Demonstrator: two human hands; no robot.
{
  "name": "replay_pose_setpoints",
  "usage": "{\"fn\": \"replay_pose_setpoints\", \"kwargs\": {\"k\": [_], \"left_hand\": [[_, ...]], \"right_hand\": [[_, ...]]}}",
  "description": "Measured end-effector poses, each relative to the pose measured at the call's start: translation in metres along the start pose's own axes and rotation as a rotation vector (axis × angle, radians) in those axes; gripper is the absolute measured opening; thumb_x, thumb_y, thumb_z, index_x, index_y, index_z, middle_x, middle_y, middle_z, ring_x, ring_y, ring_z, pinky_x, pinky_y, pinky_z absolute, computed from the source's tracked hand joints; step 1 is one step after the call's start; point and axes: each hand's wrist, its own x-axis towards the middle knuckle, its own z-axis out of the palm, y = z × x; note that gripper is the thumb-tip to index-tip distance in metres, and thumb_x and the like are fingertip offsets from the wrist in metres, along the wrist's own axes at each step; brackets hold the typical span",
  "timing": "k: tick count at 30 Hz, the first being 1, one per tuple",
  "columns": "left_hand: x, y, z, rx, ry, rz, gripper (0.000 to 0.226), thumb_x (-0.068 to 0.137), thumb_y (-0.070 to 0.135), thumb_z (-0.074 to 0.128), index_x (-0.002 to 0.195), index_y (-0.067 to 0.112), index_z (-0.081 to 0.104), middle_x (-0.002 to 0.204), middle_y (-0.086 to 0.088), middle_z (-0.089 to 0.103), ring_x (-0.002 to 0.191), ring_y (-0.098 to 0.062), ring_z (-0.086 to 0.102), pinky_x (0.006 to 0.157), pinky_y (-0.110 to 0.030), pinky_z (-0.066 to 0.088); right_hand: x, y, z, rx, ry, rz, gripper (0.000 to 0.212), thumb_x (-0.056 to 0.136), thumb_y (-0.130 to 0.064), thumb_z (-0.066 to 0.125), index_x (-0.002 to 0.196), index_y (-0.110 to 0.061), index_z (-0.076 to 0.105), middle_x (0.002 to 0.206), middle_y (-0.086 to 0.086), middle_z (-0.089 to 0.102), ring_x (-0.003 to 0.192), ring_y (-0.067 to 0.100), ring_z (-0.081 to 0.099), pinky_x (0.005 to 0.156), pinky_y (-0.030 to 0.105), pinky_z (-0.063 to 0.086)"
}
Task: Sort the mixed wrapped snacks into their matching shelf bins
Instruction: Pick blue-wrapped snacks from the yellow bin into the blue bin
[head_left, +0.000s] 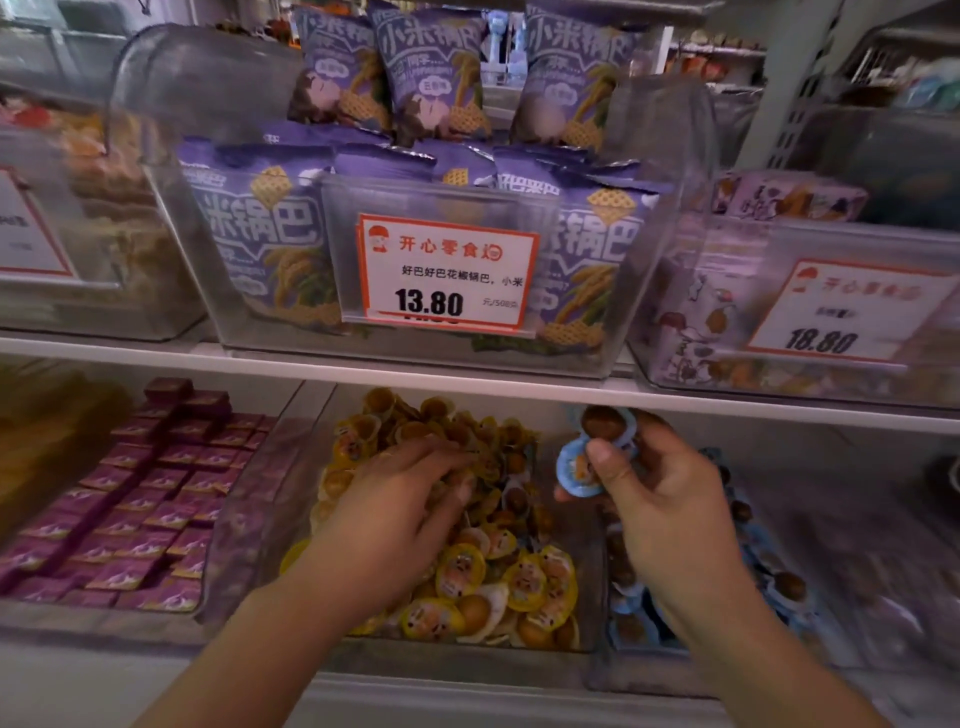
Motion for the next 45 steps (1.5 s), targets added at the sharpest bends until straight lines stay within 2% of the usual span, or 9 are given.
{"fn": "replay_pose_setpoints", "kwargs": {"k": [4,8,13,18,20,26,32,38,45], "left_hand": [[0.004,0.019,0.017,-0.026,-0.159,0.060,0.043,0.096,0.055,0.044,0.132,0.036,0.057,0.131,0.019,0.054,0.121,-0.003,0.051,0.102,-0.028,0.044],[0.006,0.031,0.038,0.058,-0.357,0.098,0.064,0.085,0.074,0.039,0.140,0.042,0.046,0.140,0.020,0.048,0.129,-0.004,0.044,0.108,-0.026,0.037],[0.007,0.024,0.041,0.162,-0.485,0.095,0.053,0.091,0.069,0.043,0.137,0.043,0.048,0.129,0.021,0.049,0.122,-0.004,0.047,0.105,-0.030,0.038],[0.014,-0.002,0.018,0.278,-0.410,0.103,0.014,0.088,0.043,0.061,0.101,0.038,0.059,0.103,0.020,0.046,0.111,-0.010,0.052,0.102,-0.035,0.037],[0.017,-0.013,0.013,0.365,-0.329,0.069,0.014,0.085,0.038,0.065,0.099,0.036,0.064,0.104,0.019,0.048,0.112,-0.013,0.054,0.111,-0.037,0.031],[0.031,-0.012,0.012,0.502,-0.295,0.032,0.037,0.087,0.054,0.059,0.119,0.036,0.063,0.136,0.010,0.052,0.128,-0.019,0.049,0.116,-0.046,0.022],[0.035,0.030,0.031,0.144,-0.444,0.079,0.037,0.088,0.020,0.060,0.121,0.036,0.062,0.123,0.012,0.053,0.115,-0.013,0.053,0.096,-0.031,0.048],[0.035,0.016,0.037,0.329,-0.647,-0.007,0.079,0.079,0.048,0.071,0.146,0.043,0.031,0.136,0.008,0.042,0.128,-0.017,0.040,0.098,-0.030,0.040],[0.035,0.017,0.045,0.352,-0.695,-0.007,0.068,0.082,0.050,0.067,0.143,0.043,0.038,0.143,0.004,0.039,0.132,-0.026,0.045,0.102,-0.041,0.046]], "right_hand": [[0.002,0.019,-0.043,-0.207,0.013,-0.027,0.033,0.093,-0.009,0.065,0.096,-0.041,0.064,0.095,-0.030,0.070,0.087,-0.007,0.067,0.070,0.003,0.046],[0.004,0.047,-0.080,-0.379,-0.145,0.194,0.049,0.092,0.005,0.054,0.113,-0.037,0.070,0.075,-0.025,0.072,0.065,0.027,0.069,0.055,0.035,0.058],[0.004,0.064,-0.071,-0.278,-0.005,0.242,0.043,0.092,0.003,0.051,0.112,-0.028,0.072,0.055,-0.008,0.065,0.035,0.008,0.037,0.037,0.019,0.028],[-0.014,0.050,-0.017,-0.261,-0.128,0.004,0.032,0.097,-0.016,0.054,0.119,-0.037,0.063,0.109,-0.016,0.062,0.084,-0.001,0.061,0.068,0.006,0.044],[-0.018,0.049,-0.005,-0.275,-0.146,-0.033,0.035,0.098,-0.017,0.046,0.127,-0.032,0.060,0.117,-0.014,0.053,0.075,-0.002,0.059,0.061,0.008,0.042],[-0.015,0.051,0.000,-0.203,-0.114,-0.033,0.036,0.099,-0.007,0.044,0.117,-0.033,0.061,0.111,-0.011,0.051,0.054,0.005,0.053,0.049,0.008,0.034],[-0.013,0.052,0.000,-0.237,-0.083,-0.036,0.037,0.090,-0.020,0.039,0.116,-0.028,0.065,0.113,-0.009,0.055,0.092,-0.003,0.057,0.073,0.004,0.041],[-0.015,0.052,-0.001,-0.224,-0.092,-0.025,0.039,0.090,-0.021,0.039,0.117,-0.027,0.066,0.115,-0.009,0.056,0.099,-0.005,0.056,0.078,0.003,0.040],[-0.015,0.052,0.000,-0.218,-0.093,-0.038,0.035,0.094,-0.013,0.043,0.117,-0.026,0.066,0.115,-0.007,0.056,0.102,-0.005,0.055,0.080,0.002,0.039]]}}
